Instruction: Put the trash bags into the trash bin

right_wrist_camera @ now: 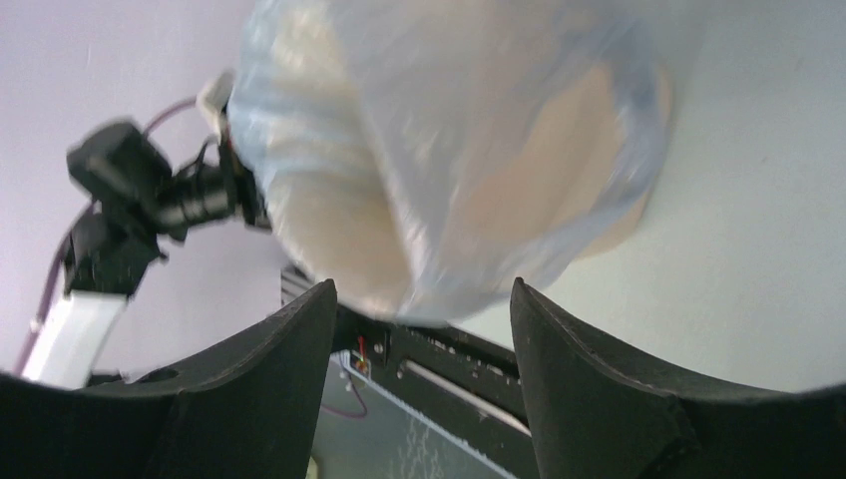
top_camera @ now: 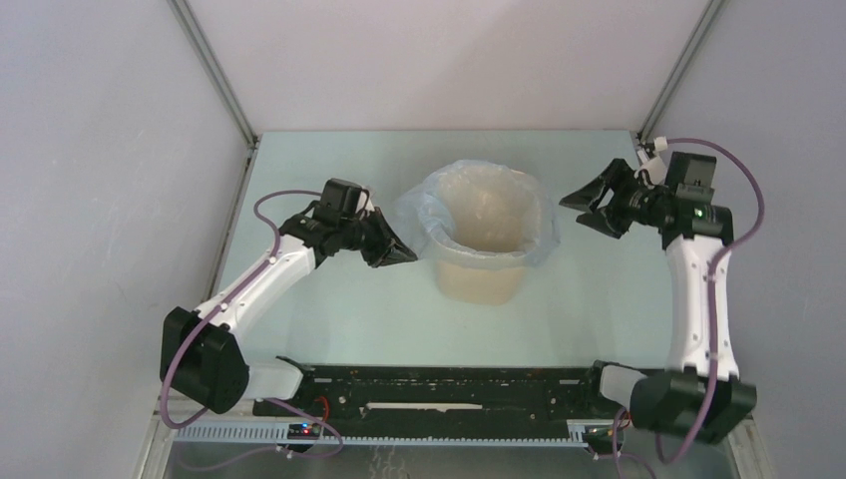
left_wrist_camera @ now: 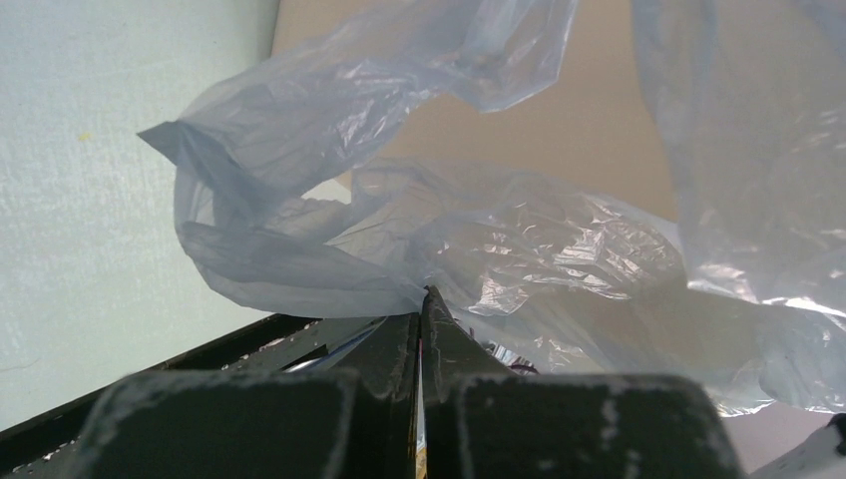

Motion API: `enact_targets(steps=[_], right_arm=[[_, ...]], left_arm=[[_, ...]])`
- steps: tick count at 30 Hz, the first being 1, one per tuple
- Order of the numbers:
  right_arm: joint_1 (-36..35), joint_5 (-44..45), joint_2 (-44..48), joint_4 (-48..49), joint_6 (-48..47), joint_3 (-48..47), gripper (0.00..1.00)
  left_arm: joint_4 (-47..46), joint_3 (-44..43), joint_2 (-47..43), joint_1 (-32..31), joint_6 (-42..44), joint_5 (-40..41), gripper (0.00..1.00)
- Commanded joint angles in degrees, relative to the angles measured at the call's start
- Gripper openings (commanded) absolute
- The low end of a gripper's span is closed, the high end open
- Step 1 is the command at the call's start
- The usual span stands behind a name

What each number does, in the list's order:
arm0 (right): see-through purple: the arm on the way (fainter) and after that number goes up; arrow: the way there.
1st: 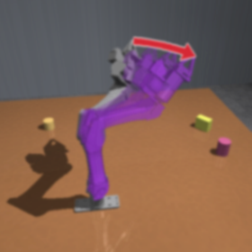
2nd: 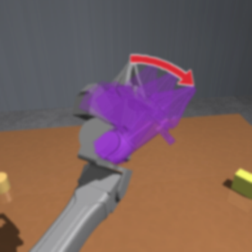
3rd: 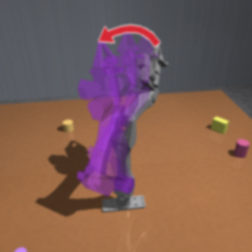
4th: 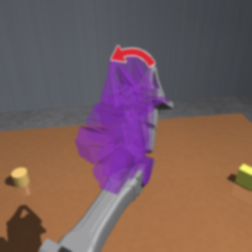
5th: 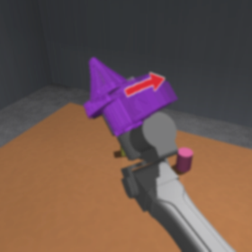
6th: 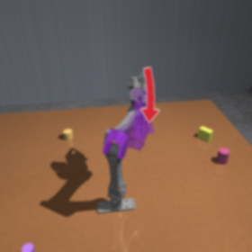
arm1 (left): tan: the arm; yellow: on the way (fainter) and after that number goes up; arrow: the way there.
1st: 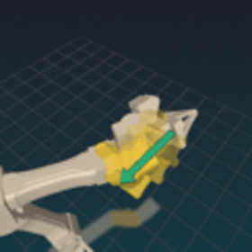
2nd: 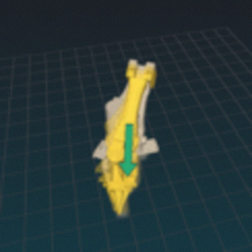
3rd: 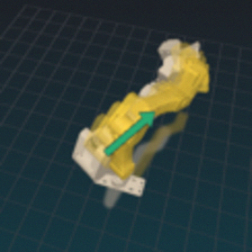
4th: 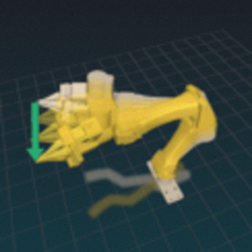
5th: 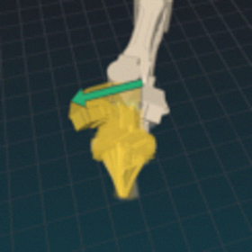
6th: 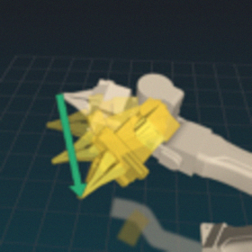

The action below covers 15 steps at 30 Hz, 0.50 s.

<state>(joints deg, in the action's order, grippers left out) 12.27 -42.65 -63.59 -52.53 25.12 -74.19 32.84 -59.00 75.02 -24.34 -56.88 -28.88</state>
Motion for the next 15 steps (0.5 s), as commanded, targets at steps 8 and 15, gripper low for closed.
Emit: enact_targets(steps=[8,15], right_arm=[[3.6,-4.4,-12.2,13.3,1.7,3.6,0.69],[3.7,-9.0,-12.8,14.1,-1.1,6.6,0.67]], left_arm=[[5.9,-6.2,-1.0,0.1,5.5,0.7,0.18],[12.5,-2.7,-13.6,4.2,10.4,2.1,0.58]])
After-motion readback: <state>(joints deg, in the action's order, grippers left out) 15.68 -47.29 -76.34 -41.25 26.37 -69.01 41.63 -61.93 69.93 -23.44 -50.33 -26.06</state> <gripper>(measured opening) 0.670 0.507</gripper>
